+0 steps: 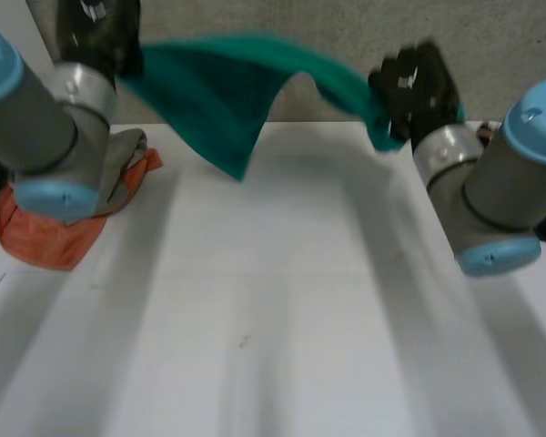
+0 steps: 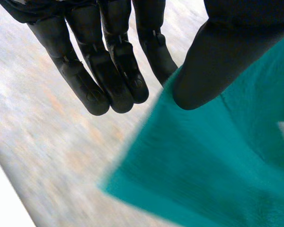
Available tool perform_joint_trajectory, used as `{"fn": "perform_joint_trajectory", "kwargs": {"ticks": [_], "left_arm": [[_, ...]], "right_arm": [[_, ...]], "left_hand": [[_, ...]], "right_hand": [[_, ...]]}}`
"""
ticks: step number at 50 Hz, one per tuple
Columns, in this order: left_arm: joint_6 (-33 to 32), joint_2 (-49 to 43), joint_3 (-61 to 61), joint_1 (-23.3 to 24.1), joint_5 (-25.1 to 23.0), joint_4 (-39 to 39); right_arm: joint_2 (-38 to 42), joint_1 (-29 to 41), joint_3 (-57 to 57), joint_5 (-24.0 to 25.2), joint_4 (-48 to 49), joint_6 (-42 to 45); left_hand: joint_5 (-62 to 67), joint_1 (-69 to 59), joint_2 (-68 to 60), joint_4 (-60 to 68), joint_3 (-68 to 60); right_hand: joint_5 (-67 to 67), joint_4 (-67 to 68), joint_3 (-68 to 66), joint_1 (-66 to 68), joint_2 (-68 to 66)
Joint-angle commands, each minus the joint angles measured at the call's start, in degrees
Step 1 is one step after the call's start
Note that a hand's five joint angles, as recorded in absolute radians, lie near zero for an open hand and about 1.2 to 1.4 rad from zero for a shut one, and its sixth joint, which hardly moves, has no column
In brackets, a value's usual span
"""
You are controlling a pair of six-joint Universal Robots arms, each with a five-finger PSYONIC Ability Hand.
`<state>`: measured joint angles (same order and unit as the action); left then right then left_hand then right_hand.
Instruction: Fold the laundry.
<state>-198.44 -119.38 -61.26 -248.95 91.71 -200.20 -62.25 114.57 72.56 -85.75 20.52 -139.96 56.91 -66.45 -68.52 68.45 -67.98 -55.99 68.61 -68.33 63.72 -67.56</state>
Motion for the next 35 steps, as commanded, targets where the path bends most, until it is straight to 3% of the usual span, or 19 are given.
{"fn": "perform_joint_trajectory", "kwargs": {"ticks": [1,7,8,12,23,35], "left_arm": [[-2.38,-1.20,-19.49,0.66,-7.06,-4.23],[-5.73,-0.68,-23.91,1.27,-7.95,-4.94],[-6.08,0.11,-24.26,1.36,-8.03,-4.94],[-6.00,3.09,-24.70,1.19,-8.03,-4.33],[-4.07,9.25,-22.86,0.48,-7.95,2.52],[0.77,12.16,-18.29,-0.22,-7.68,9.56]], "right_arm": [[5.90,-0.57,10.04,0.76,-5.05,2.32],[8.91,-1.62,10.84,-1.61,-6.54,1.10],[8.21,-2.24,10.84,-2.13,-7.59,-1.00],[5.31,-3.82,10.76,-1.88,-11.54,-9.60],[0.47,-9.79,10.23,6.82,-22.36,-27.98],[3.02,-14.28,10.58,8.67,-23.42,-30.55]], "left_hand": [[13.09,-13.55,-11.48,11.55,-12.02],[13.09,-13.55,-11.48,11.55,-12.02],[13.09,-13.55,-11.48,11.55,-12.02],[13.09,-13.55,-11.48,11.55,-12.02],[13.09,-13.55,-11.48,11.55,-12.02],[13.09,-13.55,-11.48,11.55,-12.02]], "right_hand": [[-8.50,5.87,-6.15,10.76,-6.92],[13.73,-16.36,16.08,-11.47,15.31],[21.26,-23.88,23.60,-18.99,22.83],[30.72,-33.35,33.07,-28.46,32.30],[32.27,-34.89,34.61,-30.00,33.85],[30.08,-32.70,32.42,-27.81,31.66]]}}
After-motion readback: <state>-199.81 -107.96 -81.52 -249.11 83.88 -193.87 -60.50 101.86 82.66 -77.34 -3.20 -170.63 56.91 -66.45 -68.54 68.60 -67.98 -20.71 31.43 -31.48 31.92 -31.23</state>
